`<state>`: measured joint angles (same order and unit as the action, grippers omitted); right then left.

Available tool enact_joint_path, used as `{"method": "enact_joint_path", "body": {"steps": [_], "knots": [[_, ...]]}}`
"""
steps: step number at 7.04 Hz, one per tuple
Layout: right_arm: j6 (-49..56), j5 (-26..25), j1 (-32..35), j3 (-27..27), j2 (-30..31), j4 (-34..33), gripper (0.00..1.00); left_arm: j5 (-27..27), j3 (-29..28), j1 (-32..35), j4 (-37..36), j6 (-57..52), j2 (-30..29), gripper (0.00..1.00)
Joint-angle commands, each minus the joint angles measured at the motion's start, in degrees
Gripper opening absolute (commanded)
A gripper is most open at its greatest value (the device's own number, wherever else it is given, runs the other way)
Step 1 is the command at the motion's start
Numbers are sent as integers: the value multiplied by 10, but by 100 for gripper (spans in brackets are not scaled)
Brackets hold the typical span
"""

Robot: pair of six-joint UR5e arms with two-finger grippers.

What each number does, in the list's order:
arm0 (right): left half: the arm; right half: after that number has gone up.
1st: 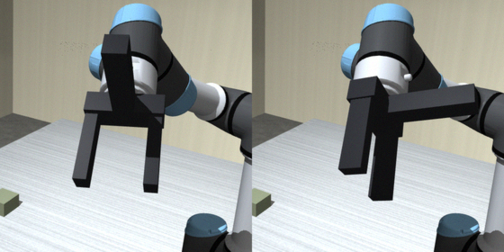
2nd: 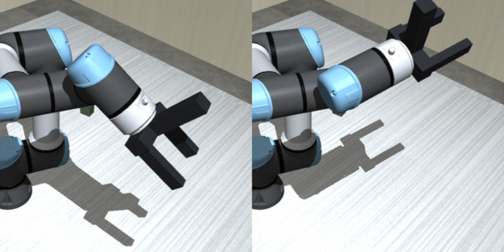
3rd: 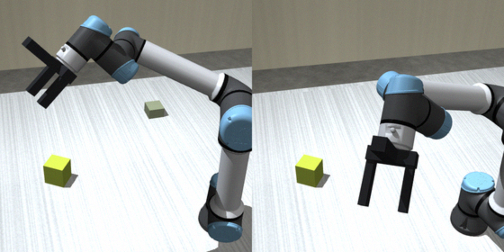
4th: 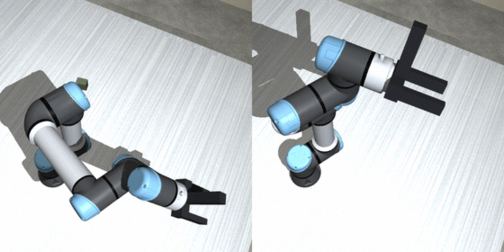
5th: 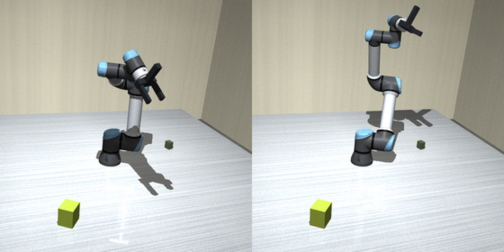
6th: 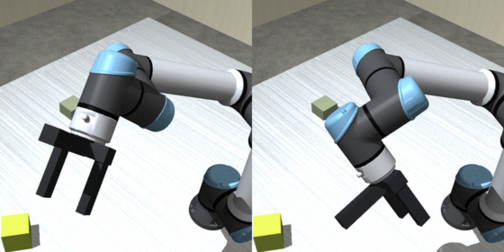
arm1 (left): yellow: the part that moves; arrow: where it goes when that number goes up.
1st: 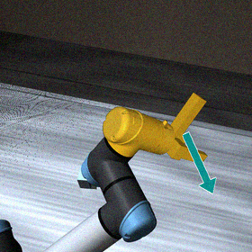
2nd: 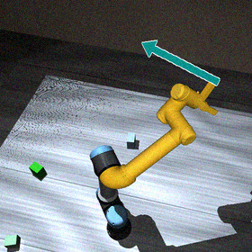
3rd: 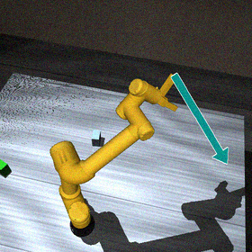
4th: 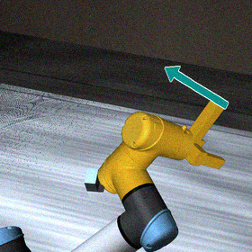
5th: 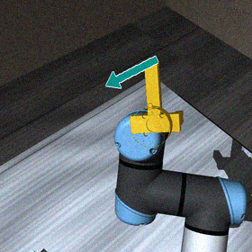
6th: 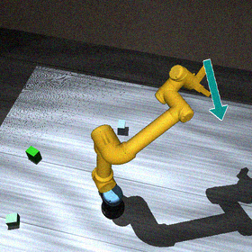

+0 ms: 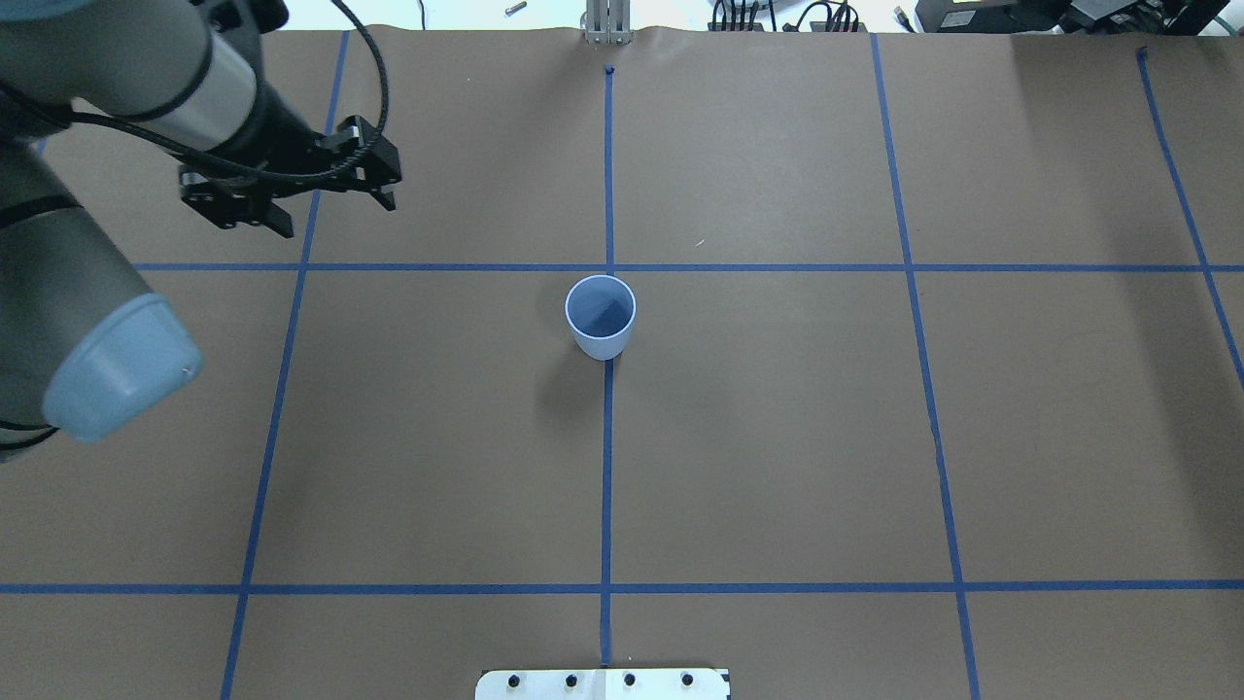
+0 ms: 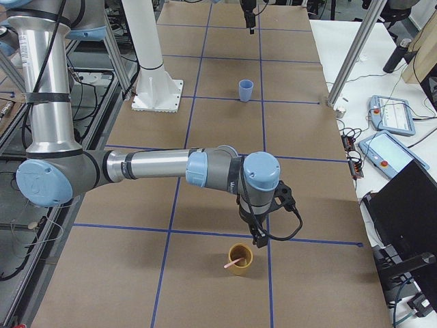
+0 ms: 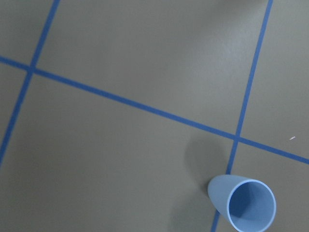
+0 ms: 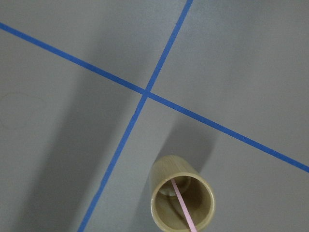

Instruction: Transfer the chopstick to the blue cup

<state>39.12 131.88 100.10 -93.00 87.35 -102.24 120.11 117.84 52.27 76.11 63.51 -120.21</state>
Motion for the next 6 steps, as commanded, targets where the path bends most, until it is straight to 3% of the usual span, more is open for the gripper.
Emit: {"method": "enact_joint_path", "body": {"steps": [1, 3, 6], "knots": [[153, 14, 26, 49, 3, 3, 100, 10, 24, 45, -4, -152, 95, 98], [213, 22, 31, 62, 34, 35, 97, 9, 20, 70, -2, -180, 126, 98], [218, 16, 30, 123, 55, 170, 89, 8, 20, 70, -2, -181, 126, 98]]}}
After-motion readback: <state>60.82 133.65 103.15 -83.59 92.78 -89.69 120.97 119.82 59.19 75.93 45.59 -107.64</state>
